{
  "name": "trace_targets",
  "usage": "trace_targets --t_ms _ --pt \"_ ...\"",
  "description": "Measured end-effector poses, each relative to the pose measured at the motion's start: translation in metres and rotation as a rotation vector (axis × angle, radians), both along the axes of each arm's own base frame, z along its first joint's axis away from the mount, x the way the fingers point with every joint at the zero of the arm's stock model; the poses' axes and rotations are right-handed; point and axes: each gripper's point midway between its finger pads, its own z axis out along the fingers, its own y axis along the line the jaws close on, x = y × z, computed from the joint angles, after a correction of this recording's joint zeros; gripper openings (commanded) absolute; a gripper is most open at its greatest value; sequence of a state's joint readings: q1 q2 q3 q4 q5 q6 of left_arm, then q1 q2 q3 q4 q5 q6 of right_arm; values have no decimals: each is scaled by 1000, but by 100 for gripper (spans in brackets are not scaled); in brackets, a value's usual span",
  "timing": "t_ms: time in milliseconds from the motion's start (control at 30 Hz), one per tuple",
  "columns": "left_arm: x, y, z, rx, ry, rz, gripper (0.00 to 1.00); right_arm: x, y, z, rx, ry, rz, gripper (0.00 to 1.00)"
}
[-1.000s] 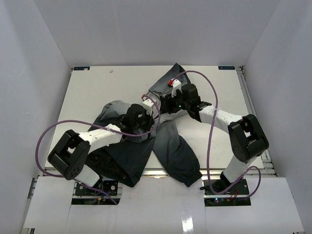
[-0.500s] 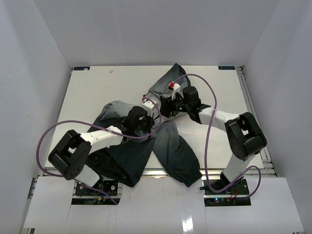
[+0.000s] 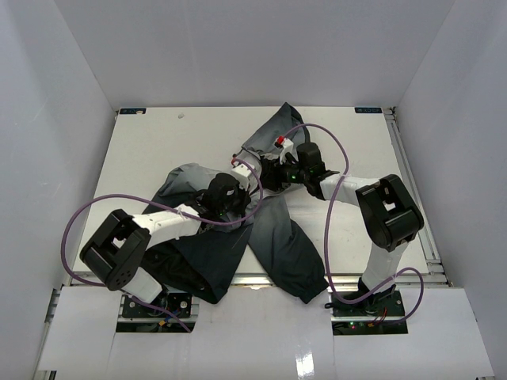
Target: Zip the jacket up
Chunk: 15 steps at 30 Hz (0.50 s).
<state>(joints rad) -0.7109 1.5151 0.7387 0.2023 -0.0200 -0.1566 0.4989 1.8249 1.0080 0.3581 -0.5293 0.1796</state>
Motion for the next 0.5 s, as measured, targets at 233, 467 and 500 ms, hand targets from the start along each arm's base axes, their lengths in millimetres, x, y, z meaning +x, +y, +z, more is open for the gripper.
trace_targets --t_ms 233,467,500 --pt "0 0 -1 3 0 0 0 4 0 3 29 0 2 8" --pt "1 1 -1 5 -2 5 0 3 4 9 55 -16 23 8" --pt "1 1 -1 5 -2 5 0 3 4 10 58 -18 25 8"
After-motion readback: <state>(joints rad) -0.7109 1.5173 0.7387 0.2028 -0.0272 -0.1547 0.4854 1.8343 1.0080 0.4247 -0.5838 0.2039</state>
